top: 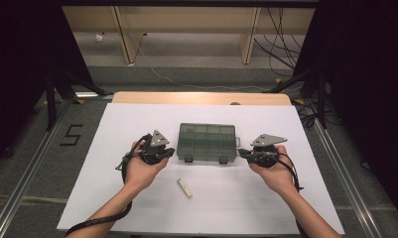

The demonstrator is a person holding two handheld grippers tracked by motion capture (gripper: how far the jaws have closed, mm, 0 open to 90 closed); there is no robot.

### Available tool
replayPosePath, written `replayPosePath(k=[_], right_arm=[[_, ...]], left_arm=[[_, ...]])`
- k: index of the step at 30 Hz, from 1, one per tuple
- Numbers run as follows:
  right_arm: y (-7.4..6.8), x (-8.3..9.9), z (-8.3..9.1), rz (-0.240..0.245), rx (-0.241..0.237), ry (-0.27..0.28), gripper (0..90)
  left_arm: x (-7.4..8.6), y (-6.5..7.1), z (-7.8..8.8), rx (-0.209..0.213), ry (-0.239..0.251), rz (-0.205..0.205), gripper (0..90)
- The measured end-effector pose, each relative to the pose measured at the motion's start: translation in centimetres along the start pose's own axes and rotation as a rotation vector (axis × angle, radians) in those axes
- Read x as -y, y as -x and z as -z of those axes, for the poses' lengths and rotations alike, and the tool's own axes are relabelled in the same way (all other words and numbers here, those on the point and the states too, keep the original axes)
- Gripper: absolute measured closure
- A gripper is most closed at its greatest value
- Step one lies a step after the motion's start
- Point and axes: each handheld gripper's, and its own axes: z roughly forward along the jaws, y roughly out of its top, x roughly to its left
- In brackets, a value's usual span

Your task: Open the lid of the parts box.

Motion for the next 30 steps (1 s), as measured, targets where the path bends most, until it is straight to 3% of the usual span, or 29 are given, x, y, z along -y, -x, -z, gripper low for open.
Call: replayPosePath(k=[2,5,6,13,17,18,24,25,26,28,30], right_arm=[[0.2,0.1,-0.4,0.007,0.004,-0.017,90.0],[0.2,0.2,-0.7,-0.024,0.0,-0.047,90.0],[0.3,0.3,-0.9,-0.005,0.012,-0.045,90.0],[0.4,0.6,-1.5,-0.004,0.011,-0.088,90.0],[0.4,0.7,-1.8,0.002,0.006,-0.1,90.0],[0.6,0.8,-1.9,0.027,0.006,-0.095,90.0],[0.5,1.0,-2.0,0.026,-0.002,-0.101,90.0],[0.3,1.0,-2.0,0.002,-0.014,-0.116,90.0],[0.4,1.1,-2.1,0.024,-0.007,-0.111,90.0],[0.3,1.2,-2.2,0.013,-0.011,-0.118,90.0],[0.2,1.3,-2.4,0.006,-0.006,-0.096,90.0]], left_arm=[[0.0,-0.1,-0.6,0.004,-0.01,0.001,89.6],[0.0,0.0,-1.4,0.002,-0.02,0.015,89.6],[0.1,-0.1,-1.6,0.009,-0.023,0.013,89.6],[0.3,-0.1,-2.5,-0.001,-0.034,0.026,89.6],[0.2,-0.3,-2.9,-0.006,-0.043,0.031,89.6],[0.2,-0.4,-2.9,-0.006,-0.049,0.034,89.6],[0.7,-0.4,-3.2,-0.014,-0.054,0.054,89.6],[0.8,-0.4,-3.2,-0.017,-0.058,0.052,89.6],[0.9,-0.4,-3.2,-0.017,-0.057,0.051,89.6],[1.0,-0.4,-3.2,-0.017,-0.077,0.032,89.6],[1.2,-0.3,-3.4,-0.018,-0.068,0.045,89.6]])
